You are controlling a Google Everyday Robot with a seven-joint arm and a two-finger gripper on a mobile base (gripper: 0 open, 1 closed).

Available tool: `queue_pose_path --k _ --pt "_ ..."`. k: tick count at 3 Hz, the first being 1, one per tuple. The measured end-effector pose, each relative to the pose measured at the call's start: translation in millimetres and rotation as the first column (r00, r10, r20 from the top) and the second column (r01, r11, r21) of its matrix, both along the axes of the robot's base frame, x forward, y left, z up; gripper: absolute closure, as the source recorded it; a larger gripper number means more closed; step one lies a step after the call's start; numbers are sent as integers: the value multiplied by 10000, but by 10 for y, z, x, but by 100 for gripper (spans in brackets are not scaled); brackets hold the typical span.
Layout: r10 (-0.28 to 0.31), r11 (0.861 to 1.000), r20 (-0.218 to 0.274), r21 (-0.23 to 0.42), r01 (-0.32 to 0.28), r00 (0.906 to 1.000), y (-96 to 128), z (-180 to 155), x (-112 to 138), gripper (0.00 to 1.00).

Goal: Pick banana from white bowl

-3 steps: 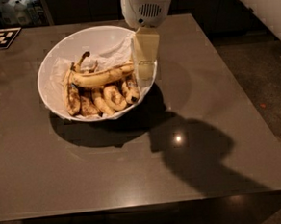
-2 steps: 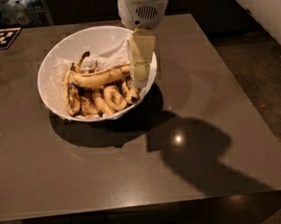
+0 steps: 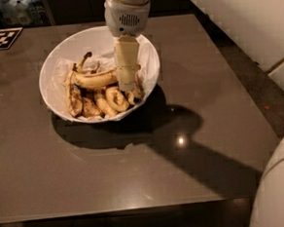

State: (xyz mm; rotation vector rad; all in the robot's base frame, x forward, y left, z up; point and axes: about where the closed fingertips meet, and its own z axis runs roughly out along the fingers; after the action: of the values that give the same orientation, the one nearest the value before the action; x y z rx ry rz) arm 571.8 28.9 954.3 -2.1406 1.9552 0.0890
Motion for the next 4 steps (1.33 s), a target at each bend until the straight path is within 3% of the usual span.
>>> queue_pose_path --k 4 --pt "-256 9990 -1273 -407 206 9915 220 -557 154 11"
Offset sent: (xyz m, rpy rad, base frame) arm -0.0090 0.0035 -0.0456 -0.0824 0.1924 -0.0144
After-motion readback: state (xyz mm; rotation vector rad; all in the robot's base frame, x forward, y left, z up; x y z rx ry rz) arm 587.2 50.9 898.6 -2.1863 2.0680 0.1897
